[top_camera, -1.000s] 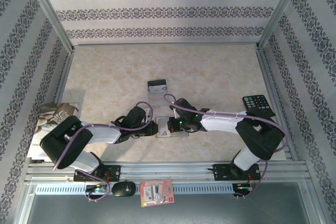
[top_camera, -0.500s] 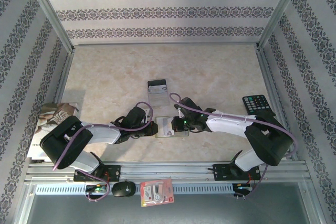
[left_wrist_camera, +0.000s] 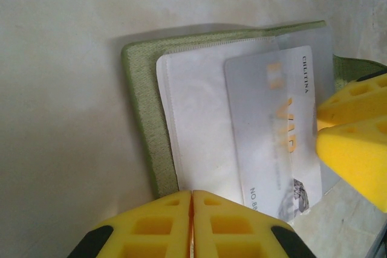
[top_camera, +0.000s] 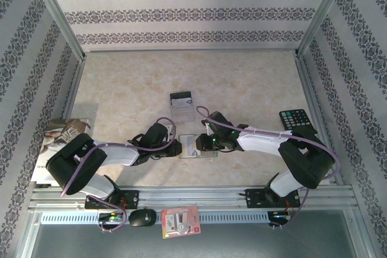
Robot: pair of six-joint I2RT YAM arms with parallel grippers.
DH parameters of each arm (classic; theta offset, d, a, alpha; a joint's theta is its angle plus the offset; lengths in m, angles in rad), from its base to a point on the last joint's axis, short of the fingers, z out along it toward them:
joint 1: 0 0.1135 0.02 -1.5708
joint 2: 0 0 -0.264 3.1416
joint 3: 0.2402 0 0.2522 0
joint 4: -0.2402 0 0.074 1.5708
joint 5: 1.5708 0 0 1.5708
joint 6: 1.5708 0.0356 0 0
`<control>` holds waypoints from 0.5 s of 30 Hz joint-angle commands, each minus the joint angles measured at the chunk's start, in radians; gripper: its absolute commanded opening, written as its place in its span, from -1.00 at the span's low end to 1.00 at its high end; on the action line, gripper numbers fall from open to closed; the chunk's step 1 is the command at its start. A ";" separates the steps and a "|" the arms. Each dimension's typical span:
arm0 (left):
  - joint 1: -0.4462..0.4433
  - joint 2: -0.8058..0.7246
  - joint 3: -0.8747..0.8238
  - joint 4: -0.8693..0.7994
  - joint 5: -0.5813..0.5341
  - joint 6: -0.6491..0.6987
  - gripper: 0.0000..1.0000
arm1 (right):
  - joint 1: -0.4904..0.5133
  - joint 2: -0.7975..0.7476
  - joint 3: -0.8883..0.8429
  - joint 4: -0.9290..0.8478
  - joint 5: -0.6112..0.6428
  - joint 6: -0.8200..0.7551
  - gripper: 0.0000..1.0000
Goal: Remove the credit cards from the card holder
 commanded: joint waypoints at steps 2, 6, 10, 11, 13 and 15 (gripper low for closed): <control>0.000 0.037 -0.012 -0.022 0.020 -0.005 -0.82 | -0.006 0.018 -0.009 0.046 -0.046 0.013 -0.46; 0.000 0.041 -0.004 -0.027 0.023 -0.002 -0.82 | -0.005 0.044 -0.003 0.042 -0.051 0.015 -0.55; 0.001 0.022 -0.009 -0.038 0.012 -0.005 -0.82 | -0.014 0.016 -0.024 0.029 -0.026 0.015 -0.82; 0.001 0.015 -0.009 -0.043 0.011 -0.004 -0.82 | -0.019 0.003 -0.030 0.027 -0.022 0.015 -0.88; 0.001 0.010 -0.009 -0.050 0.008 -0.003 -0.82 | -0.034 -0.019 -0.039 0.010 -0.016 0.010 -0.98; 0.001 0.008 -0.008 -0.053 0.011 -0.002 -0.82 | -0.048 -0.056 -0.051 -0.010 0.000 0.004 -1.00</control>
